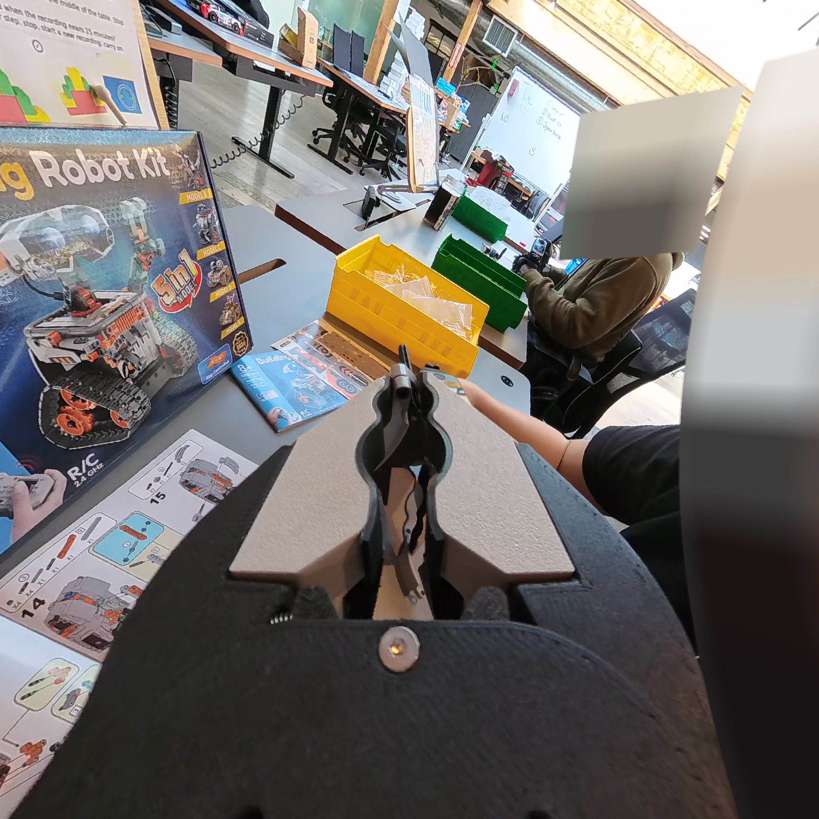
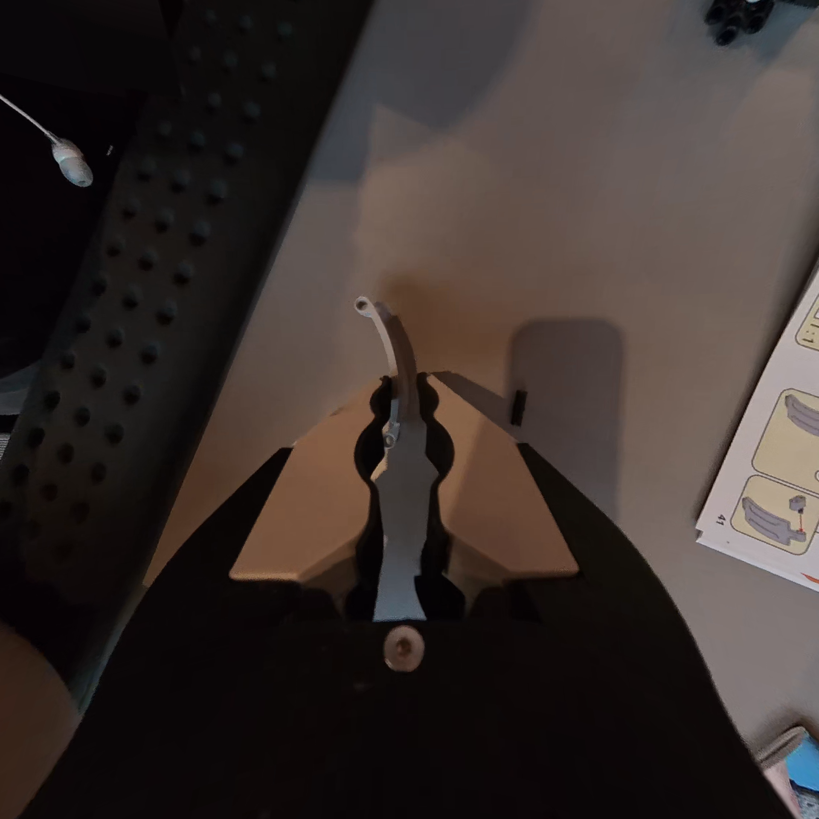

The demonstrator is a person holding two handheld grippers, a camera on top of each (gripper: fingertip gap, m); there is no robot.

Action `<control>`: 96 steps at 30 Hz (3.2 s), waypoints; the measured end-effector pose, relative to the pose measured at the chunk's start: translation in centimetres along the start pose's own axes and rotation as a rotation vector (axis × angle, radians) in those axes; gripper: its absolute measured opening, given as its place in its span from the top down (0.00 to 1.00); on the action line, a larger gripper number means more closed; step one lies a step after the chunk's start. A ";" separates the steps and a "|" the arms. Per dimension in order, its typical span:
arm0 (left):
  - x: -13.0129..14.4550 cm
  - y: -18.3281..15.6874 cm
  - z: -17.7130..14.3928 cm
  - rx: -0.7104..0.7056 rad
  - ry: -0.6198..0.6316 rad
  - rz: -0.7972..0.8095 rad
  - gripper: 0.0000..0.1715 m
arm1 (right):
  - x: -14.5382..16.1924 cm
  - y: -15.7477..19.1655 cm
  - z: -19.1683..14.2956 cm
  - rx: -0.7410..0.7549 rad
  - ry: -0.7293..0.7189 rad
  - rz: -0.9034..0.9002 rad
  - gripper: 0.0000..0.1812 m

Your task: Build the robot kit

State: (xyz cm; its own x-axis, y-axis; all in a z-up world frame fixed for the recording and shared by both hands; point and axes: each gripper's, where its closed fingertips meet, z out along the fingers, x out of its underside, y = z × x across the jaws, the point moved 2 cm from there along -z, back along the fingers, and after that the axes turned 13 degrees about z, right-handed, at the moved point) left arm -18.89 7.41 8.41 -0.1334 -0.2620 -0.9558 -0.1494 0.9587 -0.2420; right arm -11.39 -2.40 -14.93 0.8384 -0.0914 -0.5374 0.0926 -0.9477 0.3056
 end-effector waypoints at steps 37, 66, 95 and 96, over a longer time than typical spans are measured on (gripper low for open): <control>2.0 0.7 1.0 0.030 0.093 -0.068 0.95 | -2.2 -1.1 -1.6 0.234 -0.130 -0.354 0.99; 1.8 0.7 1.2 0.044 0.074 -0.086 0.95 | -3.7 -0.2 2.5 0.523 -0.267 -0.578 0.95; 1.5 0.3 1.2 0.011 0.083 -0.057 0.95 | -2.7 -1.3 -0.3 0.316 -0.258 0.066 0.85; 1.5 0.3 1.3 0.013 0.084 -0.058 0.95 | -3.5 -1.1 0.1 0.320 -0.285 0.044 0.84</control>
State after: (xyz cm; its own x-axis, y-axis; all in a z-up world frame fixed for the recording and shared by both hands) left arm -17.90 7.43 6.68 -0.2070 -0.3246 -0.9229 -0.1465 0.9430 -0.2988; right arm -14.46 -1.04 -13.46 0.6515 -0.1721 -0.7389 -0.1487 -0.9840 0.0980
